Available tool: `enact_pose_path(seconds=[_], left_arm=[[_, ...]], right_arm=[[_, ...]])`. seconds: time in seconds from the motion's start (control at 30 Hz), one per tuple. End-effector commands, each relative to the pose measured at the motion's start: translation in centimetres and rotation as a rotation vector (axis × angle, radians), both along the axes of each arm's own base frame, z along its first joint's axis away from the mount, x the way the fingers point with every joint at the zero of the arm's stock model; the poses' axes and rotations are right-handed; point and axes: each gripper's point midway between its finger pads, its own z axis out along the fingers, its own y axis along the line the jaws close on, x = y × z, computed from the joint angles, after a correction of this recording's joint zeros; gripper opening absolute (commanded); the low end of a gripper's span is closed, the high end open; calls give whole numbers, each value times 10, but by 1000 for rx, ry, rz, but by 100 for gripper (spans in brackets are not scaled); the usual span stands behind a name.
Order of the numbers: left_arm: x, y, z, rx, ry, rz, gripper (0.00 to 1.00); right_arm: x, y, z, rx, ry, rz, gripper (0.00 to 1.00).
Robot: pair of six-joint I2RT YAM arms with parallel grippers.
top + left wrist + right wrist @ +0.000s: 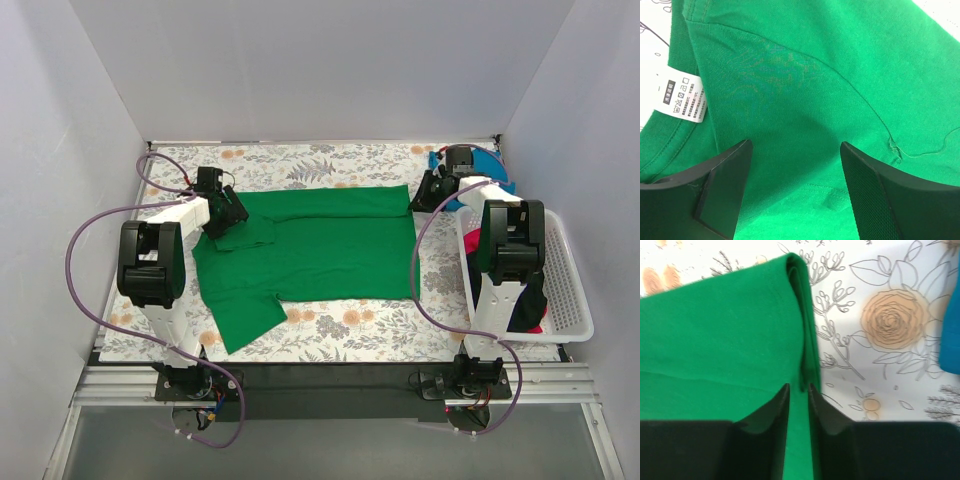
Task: Fold and stack the t-shirts
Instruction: Fold the tshirt
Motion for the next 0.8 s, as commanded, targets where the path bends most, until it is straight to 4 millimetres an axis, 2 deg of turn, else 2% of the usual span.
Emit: enact_pose_path(seconds=[0.0, 0.07, 0.2, 0.23, 0.33, 0.4, 0.5, 0.6, 0.77], left_arm=[[-1, 6, 7, 19, 15, 18, 70], [0, 3, 13, 4, 10, 11, 71], [9, -1, 41, -17, -40, 14, 75], [14, -1, 55, -23, -68, 19, 75], [21, -2, 72, -28, -108, 24, 75], [27, -2, 79, -29, -128, 28, 75], [33, -3, 71, -29, -117, 20, 70], [33, -4, 50, -29, -76, 17, 62], [36, 1, 24, -1, -50, 19, 57]], right_arm=[[0, -13, 13, -70, -10, 12, 29], [-3, -13, 16, -75, -4, 19, 34], [-5, -20, 33, -113, -24, 7, 42], [-4, -20, 37, -114, -34, 7, 42], [-3, -13, 48, -87, -60, 32, 42], [0, 2, 55, -36, -74, 66, 40], [2, 25, 53, 26, -71, 116, 39], [3, 42, 46, 80, -58, 128, 39], [9, 49, 28, 126, -54, 108, 39]])
